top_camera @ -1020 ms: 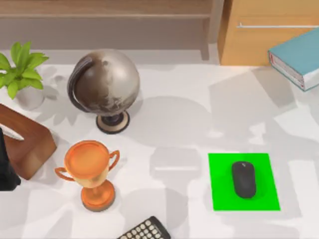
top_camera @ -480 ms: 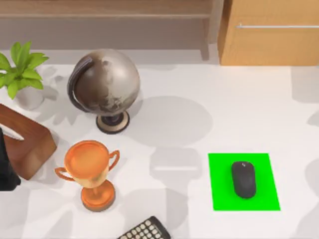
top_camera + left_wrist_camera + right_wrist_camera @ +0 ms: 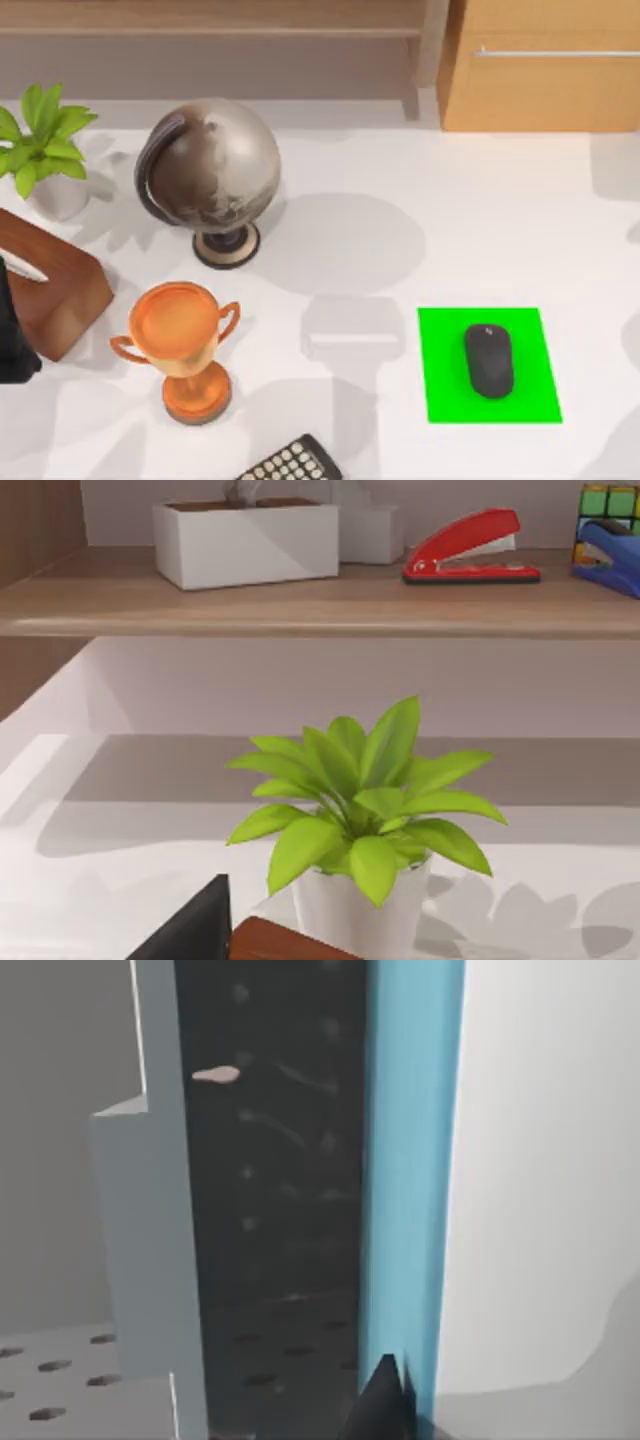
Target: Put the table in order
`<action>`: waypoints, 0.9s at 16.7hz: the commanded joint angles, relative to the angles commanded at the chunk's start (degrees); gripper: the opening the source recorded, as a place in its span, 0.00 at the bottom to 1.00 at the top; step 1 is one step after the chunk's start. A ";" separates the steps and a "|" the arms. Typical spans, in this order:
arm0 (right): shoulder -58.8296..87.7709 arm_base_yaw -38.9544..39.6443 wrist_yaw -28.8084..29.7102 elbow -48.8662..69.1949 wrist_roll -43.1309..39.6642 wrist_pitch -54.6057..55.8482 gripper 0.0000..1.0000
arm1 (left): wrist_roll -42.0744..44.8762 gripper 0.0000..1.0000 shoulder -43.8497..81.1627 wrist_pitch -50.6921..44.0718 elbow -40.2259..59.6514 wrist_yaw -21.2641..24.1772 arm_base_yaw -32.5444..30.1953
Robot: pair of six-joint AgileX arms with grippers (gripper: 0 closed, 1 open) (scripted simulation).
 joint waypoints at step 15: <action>5.47 1.93 2.04 6.58 0.63 -0.79 0.30 | 0.00 1.00 0.00 0.00 0.00 0.00 0.00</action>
